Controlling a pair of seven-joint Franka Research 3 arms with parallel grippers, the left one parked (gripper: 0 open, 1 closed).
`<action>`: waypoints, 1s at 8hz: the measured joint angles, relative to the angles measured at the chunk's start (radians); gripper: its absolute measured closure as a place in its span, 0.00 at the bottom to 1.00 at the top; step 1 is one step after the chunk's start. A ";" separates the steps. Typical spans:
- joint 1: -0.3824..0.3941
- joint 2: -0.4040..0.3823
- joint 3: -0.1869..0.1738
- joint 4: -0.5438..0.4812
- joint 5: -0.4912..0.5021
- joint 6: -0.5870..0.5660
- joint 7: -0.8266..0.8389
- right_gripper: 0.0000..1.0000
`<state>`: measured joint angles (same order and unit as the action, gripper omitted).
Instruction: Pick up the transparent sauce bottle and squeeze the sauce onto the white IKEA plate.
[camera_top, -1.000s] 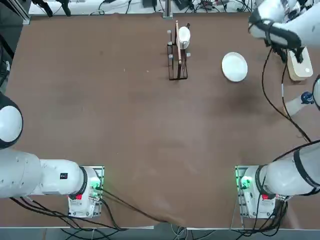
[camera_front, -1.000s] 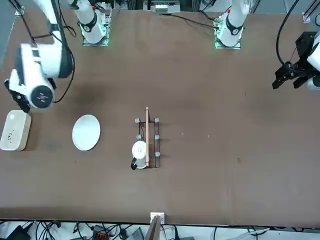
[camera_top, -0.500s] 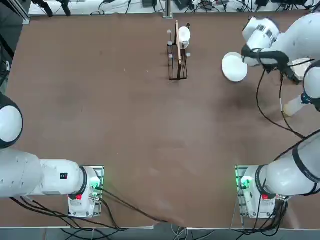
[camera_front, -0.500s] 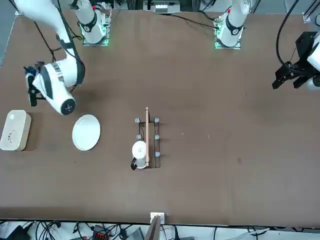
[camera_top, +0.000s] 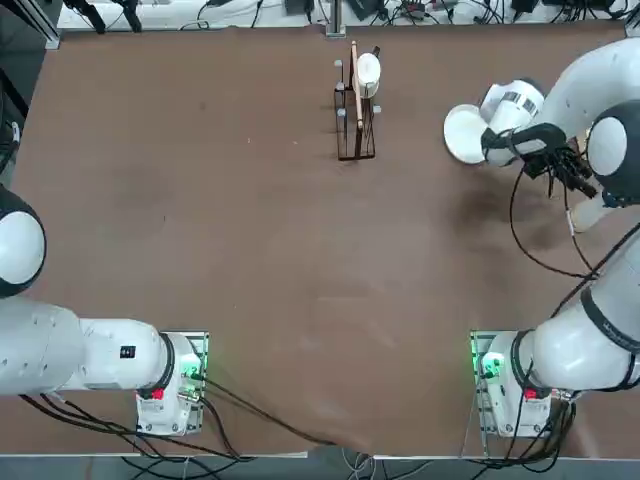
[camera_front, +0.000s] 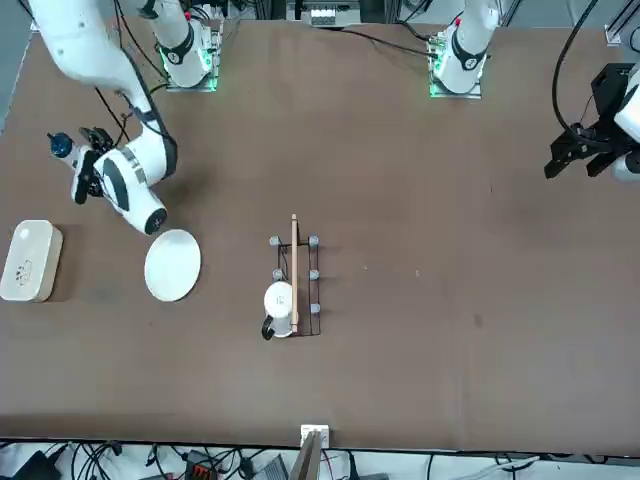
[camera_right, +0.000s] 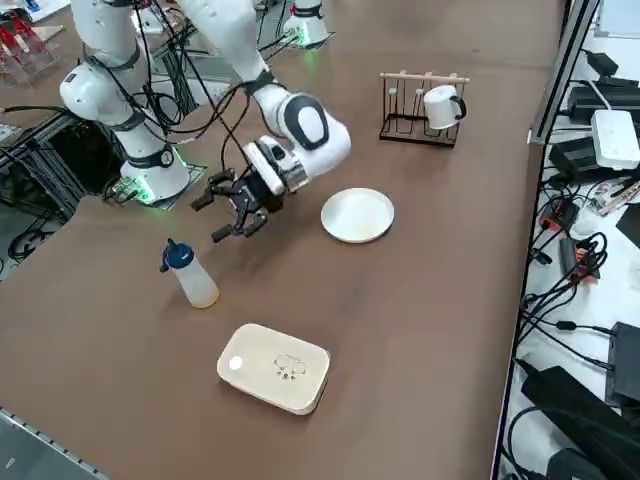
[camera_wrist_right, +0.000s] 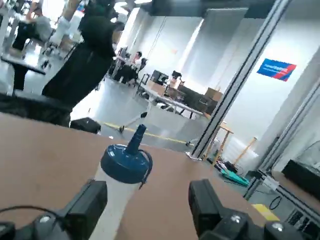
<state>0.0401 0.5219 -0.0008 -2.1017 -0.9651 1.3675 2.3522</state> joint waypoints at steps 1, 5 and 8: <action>-0.023 0.021 0.000 0.000 -0.021 0.003 0.084 0.00; -0.054 0.055 0.000 0.021 -0.058 0.040 0.292 0.00; -0.067 0.082 0.000 0.060 -0.084 0.057 0.363 0.00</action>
<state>-0.0270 0.6038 -0.0012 -2.0418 -1.0489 1.4240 2.7156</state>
